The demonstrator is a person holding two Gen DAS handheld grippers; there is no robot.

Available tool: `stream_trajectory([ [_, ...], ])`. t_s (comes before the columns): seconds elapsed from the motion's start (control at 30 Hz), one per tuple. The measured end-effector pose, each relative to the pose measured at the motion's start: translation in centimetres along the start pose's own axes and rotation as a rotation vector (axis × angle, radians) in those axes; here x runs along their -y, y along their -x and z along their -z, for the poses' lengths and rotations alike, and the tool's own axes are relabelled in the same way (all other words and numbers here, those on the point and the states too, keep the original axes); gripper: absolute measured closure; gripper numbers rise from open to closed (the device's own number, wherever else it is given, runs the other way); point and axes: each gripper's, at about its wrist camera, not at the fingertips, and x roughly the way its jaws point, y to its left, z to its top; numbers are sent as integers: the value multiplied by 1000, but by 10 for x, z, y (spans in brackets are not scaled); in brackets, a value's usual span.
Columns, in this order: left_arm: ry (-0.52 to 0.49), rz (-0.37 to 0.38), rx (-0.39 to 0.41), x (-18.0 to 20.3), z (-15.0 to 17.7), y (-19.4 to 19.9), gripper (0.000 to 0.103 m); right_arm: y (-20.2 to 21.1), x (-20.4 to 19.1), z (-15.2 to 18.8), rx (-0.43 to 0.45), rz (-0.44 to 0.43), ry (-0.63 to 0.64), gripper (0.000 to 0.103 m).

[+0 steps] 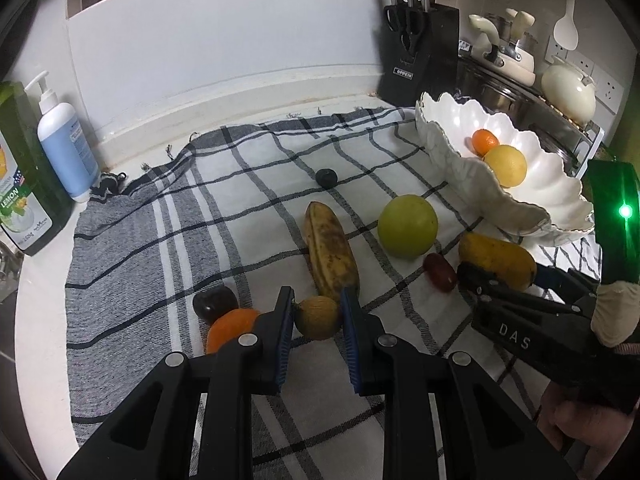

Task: Organize fruits
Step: 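Grasp the mango with the right tool while the left tool holds the kiwi, then carry the kiwi and the mango over the white bowl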

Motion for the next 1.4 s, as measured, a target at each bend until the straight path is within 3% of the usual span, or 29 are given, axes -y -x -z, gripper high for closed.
stream_trajectory([
  [0.4,-16,16,59,12,-2,36,79,59,7,5,87,0,-10,39],
  [0.83,-72,74,122,54,-24,64,79,118,41,1,182,50,-41,39],
  [1.13,-120,116,163,90,-57,65,79,134,76,-17,230,101,-85,39],
  [1.4,-157,143,159,120,-86,42,79,127,104,-35,244,143,-118,39],
])
